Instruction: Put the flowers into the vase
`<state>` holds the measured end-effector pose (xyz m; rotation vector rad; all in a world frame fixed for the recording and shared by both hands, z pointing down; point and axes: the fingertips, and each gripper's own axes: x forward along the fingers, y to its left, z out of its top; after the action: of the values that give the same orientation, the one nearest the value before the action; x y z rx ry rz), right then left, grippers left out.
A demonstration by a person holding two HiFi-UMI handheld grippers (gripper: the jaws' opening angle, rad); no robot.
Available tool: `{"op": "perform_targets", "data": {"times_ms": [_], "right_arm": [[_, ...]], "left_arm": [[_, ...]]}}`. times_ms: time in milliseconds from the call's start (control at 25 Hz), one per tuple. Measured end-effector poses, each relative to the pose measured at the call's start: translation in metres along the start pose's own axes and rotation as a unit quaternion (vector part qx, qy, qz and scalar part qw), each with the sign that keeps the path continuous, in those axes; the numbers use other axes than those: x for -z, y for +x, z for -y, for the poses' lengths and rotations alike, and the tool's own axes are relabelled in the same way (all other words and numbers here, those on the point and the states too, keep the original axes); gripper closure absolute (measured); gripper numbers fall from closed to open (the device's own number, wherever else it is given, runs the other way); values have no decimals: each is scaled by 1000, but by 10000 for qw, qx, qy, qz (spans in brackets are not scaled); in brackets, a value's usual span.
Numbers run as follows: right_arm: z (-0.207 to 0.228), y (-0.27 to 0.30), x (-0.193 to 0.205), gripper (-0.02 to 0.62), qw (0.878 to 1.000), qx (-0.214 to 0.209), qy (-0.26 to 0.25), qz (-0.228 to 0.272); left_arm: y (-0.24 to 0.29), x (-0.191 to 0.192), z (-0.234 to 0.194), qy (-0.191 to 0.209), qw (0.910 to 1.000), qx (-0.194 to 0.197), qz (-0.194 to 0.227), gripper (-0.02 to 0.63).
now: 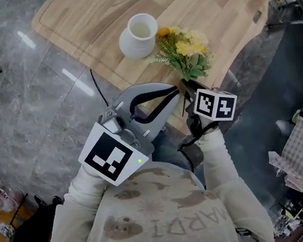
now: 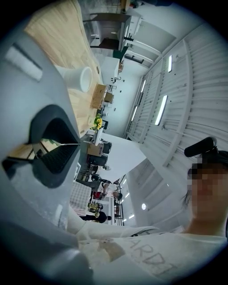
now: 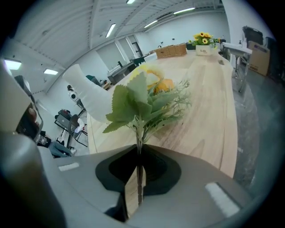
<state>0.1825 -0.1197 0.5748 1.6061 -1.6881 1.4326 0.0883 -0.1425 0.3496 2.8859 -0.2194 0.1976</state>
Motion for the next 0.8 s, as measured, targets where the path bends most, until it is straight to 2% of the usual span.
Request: {"op": "perform_targets", "data": {"times_ms": [480,800], "right_arm": [[-17,-51,-40,543,9959,-267,-122,857],[-59,-92,-90,543,9840,-635,-502,1586]], "left_arm": [[2,-25,21,328,9993,32,172,601],[-10,-49,29,594,9976,-111,333,601]]}}
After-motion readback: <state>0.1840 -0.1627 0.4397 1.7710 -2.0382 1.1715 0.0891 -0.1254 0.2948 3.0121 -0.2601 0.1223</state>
